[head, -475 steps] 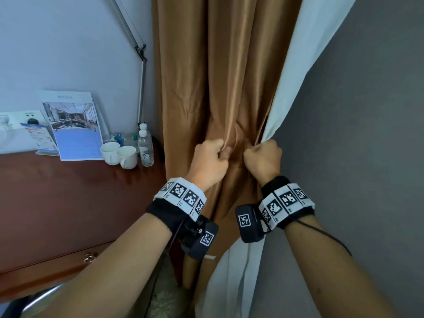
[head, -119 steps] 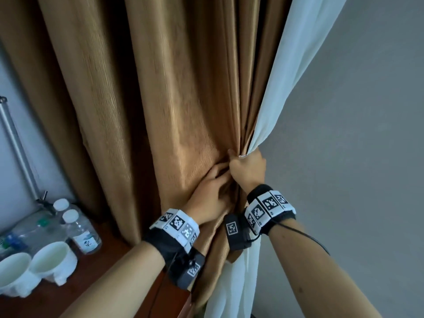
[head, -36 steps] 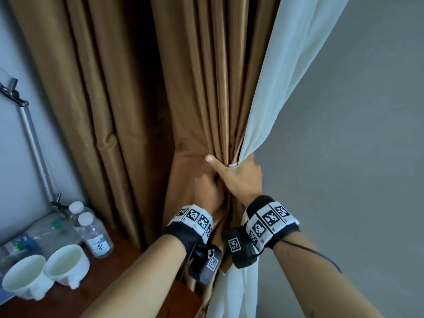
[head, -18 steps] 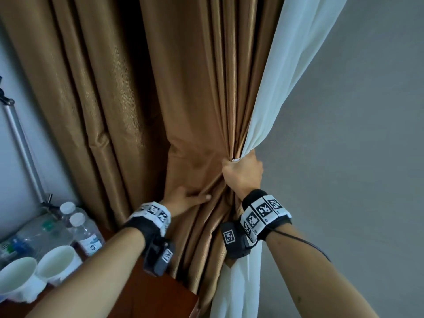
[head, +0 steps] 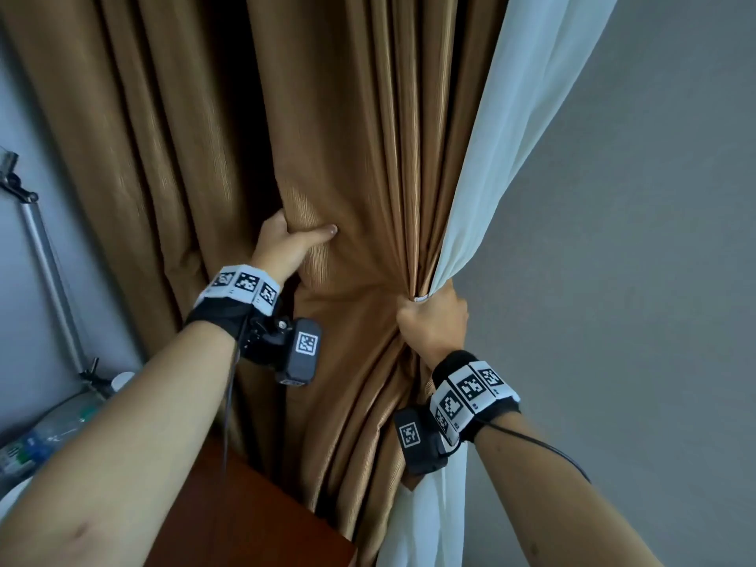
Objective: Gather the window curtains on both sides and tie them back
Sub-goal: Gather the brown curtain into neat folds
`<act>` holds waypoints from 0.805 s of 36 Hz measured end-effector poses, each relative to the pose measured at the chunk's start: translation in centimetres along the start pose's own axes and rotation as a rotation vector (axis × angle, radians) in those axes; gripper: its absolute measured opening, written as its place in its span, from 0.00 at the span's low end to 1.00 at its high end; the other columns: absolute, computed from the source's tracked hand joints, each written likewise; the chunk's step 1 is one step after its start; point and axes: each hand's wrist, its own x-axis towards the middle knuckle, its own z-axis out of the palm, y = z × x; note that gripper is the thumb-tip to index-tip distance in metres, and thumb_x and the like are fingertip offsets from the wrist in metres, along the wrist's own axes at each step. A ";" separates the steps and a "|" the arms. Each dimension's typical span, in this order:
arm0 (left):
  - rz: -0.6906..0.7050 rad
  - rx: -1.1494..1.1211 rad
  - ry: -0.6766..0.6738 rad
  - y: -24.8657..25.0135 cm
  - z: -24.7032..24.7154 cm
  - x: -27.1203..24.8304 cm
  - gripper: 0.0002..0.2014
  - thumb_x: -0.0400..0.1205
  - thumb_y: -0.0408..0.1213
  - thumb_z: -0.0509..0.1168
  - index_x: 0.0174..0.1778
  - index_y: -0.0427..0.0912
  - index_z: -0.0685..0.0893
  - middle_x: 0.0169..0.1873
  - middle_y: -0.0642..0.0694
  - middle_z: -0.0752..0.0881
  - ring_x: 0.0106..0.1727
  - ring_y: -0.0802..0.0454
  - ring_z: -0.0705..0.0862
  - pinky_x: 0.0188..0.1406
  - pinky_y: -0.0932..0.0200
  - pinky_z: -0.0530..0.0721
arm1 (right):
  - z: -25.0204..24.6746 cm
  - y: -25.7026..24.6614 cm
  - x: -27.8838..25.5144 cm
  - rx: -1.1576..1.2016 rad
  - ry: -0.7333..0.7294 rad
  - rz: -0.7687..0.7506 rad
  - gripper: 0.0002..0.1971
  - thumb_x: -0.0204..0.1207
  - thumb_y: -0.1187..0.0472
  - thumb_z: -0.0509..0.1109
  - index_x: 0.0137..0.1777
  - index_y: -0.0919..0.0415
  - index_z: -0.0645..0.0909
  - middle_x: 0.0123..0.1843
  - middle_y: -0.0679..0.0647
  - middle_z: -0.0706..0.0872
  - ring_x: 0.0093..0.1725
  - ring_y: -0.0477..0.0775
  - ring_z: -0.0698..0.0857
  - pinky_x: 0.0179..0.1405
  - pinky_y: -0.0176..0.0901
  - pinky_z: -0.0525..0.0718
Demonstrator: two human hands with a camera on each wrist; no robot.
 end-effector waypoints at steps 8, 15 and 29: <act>0.274 0.437 0.167 -1.8 7.4 -6.8 0.21 0.81 0.52 0.66 0.29 0.42 0.71 0.28 0.40 0.81 0.38 0.36 0.84 0.40 0.46 0.81 | 0.2 -0.7 -0.2 0.001 0.020 0.013 0.24 0.73 0.52 0.69 0.65 0.63 0.70 0.57 0.64 0.84 0.60 0.70 0.81 0.58 0.51 0.77; 0.223 0.059 -0.036 -6.5 9.7 -9.6 0.23 0.84 0.56 0.48 0.65 0.48 0.79 0.60 0.56 0.79 0.67 0.53 0.79 0.69 0.59 0.73 | 0.1 0.3 -0.2 0.233 -0.140 0.033 0.31 0.67 0.40 0.72 0.67 0.54 0.75 0.56 0.46 0.86 0.61 0.54 0.84 0.60 0.43 0.78; 0.293 0.152 -0.283 -7.3 8.0 -9.4 0.17 0.86 0.33 0.61 0.71 0.42 0.80 0.75 0.54 0.74 0.76 0.64 0.70 0.73 0.77 0.62 | 0.9 -0.7 0.0 0.058 0.076 0.072 0.23 0.72 0.53 0.71 0.63 0.61 0.72 0.56 0.61 0.85 0.60 0.67 0.82 0.59 0.48 0.78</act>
